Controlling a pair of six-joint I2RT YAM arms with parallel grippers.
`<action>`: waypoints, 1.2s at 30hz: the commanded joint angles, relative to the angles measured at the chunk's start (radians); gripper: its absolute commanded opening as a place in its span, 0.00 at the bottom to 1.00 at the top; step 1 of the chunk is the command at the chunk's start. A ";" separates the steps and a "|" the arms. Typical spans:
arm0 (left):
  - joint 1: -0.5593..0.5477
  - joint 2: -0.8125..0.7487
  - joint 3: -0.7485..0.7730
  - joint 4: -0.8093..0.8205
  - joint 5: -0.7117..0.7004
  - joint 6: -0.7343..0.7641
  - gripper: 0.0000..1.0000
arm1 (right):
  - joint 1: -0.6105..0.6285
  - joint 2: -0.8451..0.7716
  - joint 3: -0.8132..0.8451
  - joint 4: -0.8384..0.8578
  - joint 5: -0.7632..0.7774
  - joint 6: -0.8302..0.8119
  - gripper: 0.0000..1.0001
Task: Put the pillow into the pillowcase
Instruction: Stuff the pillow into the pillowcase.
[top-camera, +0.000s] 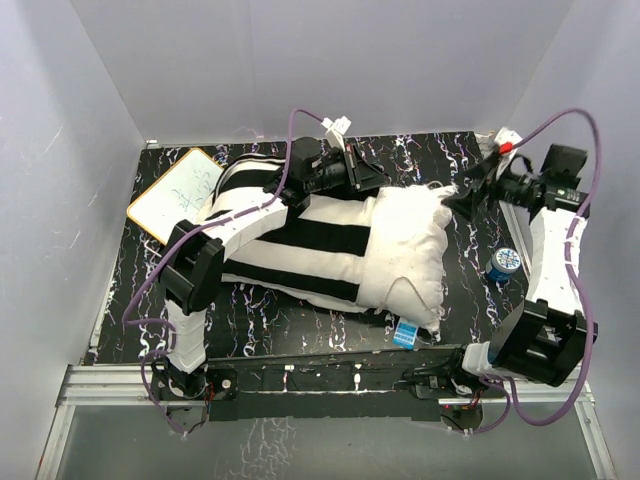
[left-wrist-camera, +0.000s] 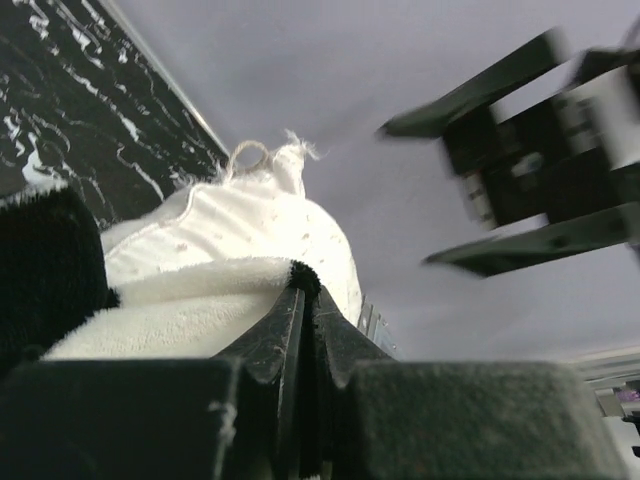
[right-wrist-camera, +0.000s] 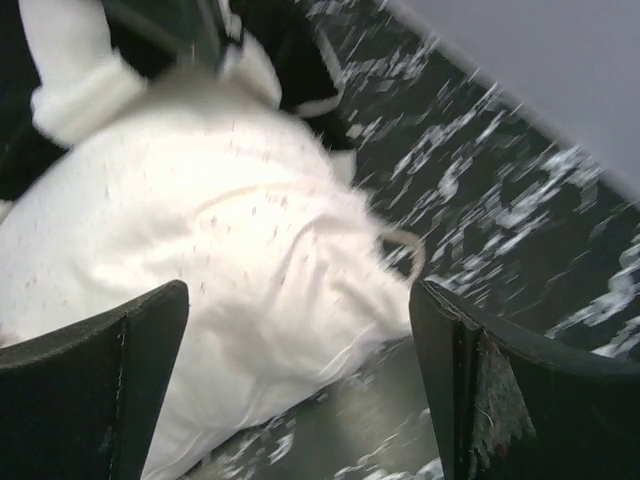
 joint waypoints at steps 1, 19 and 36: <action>-0.008 -0.026 0.106 0.029 0.076 0.009 0.00 | 0.012 0.046 -0.200 -0.199 0.090 -0.119 0.95; -0.163 0.238 0.360 0.224 0.108 -0.214 0.00 | 0.383 0.046 -0.750 1.696 0.388 1.713 0.08; -0.031 -0.390 -0.196 -0.377 -0.340 0.399 0.97 | 0.052 0.170 -0.034 -0.249 0.155 -0.279 0.99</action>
